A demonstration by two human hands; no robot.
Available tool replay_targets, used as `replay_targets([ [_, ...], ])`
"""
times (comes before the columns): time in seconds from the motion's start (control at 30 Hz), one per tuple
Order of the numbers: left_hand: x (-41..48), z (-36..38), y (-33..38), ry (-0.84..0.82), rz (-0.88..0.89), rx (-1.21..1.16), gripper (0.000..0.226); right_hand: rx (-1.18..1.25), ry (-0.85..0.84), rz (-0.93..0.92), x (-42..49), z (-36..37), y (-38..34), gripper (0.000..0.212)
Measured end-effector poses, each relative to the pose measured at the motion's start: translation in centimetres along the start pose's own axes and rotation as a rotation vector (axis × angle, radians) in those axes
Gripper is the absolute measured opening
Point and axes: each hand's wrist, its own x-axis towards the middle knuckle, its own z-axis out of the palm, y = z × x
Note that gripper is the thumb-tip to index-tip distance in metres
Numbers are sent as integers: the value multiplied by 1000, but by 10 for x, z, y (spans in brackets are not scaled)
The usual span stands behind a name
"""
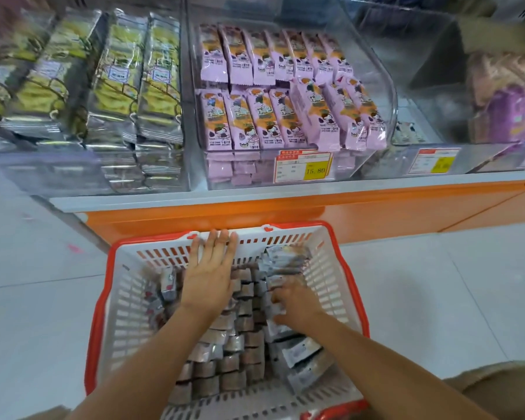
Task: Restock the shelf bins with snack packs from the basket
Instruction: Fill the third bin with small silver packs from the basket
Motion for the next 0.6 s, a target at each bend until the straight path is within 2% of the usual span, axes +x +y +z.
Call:
replay_targets([
  [0.1,0,5,-2,28,0,29,94,16,46,-23,6,-2,3,33],
  [0.2,-1,2,-2,5,-17,45,93,34,89,-40,7,-6,8,39],
  [0.33,-1,-5,0,-19,-22,16,87,189,244,-72,-5,-17,17,46],
  [0.47,2,-21,11,16,-3,-77,58,518,503,-65,-28,-42,27,32],
  [0.53,6,-44,29,32,-31,-217,59,732,617,-77,-42,-62,31,17],
  [0.6,12,-67,50,-63,-147,-467,60,946,683,-102,-60,-82,33,13],
])
